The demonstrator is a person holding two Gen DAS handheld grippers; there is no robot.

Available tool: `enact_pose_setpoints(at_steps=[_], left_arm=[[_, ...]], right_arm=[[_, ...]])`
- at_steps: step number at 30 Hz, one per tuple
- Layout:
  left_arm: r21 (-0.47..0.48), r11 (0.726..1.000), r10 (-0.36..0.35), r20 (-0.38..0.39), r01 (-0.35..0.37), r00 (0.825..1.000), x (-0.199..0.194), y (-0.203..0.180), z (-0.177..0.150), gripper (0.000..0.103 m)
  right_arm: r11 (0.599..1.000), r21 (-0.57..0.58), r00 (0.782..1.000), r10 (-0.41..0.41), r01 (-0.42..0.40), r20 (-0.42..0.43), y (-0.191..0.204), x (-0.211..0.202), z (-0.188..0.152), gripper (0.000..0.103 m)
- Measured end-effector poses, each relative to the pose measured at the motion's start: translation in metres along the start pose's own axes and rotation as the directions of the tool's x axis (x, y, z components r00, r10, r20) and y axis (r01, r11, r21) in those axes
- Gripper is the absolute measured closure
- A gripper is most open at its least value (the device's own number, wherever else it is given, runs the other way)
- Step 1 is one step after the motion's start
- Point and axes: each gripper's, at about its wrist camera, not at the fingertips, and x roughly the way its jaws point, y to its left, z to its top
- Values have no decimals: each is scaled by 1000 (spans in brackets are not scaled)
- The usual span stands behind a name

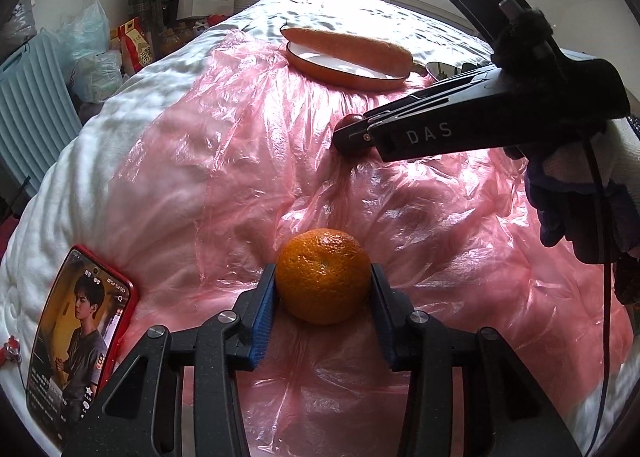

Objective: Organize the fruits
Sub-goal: 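Grasp the last orange with the left tool while the right tool grasps the red apple, then carry the orange and red apple over the green tray with both tools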

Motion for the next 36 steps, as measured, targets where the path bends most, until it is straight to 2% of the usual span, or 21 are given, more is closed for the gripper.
enact_pose_setpoints(at_steps=[9, 16, 26, 36], left_arm=[[3, 1000, -9, 16, 9, 1000, -11, 1, 0, 65], [20, 1000, -17, 19, 17, 1000, -20, -1, 1, 65], [72, 996, -47, 10, 46, 999, -38, -16, -2, 65], [148, 984, -93, -30, 96, 995, -56, -54, -9, 65]], right_arm=[[999, 33, 998, 25, -26, 52, 7, -25, -5, 75], [995, 85, 997, 37, -43, 72, 13, -49, -23, 75], [979, 199, 998, 34, -44, 57, 15, -96, -85, 75], [948, 316, 999, 32, -41, 32, 19, -145, -155, 75]])
